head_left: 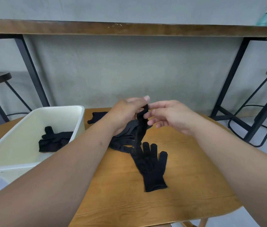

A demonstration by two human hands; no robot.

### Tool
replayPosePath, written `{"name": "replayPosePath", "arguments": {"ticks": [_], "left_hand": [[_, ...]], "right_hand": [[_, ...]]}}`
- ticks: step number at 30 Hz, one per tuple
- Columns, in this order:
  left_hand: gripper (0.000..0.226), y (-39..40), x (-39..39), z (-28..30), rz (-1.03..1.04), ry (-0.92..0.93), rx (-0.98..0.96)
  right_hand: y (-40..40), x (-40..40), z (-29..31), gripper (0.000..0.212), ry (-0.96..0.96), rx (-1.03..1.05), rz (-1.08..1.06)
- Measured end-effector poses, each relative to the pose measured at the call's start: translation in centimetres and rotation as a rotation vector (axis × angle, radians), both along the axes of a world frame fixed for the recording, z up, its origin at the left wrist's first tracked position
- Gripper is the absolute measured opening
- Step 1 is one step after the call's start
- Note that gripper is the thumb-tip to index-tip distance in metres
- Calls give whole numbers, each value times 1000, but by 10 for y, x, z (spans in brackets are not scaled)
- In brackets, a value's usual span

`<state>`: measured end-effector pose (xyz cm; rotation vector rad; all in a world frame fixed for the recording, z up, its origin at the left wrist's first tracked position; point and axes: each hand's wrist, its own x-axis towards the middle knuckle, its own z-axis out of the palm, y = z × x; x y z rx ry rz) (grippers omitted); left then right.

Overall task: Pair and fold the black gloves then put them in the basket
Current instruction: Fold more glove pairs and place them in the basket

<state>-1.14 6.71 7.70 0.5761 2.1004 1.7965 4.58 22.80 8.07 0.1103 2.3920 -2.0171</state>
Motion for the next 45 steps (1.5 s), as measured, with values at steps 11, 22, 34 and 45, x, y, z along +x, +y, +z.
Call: {"name": "replayPosePath", "arguments": {"ticks": [11,22,34,45], "left_hand": [[49,1,5,-4,-115,249,-342],[8,-1,-6,-12,-42,350,-552],[21,-2,24,-60,75,752,-452],[17,-18,68,-171,-132,631,-665]], "right_hand": [[7,0,-2,51,26,386,-7],[15,-4,-9,8,-63,434,19],[14,29,-55,25,313,636,-149],[-1,70,-157,13,75,932,58]]}}
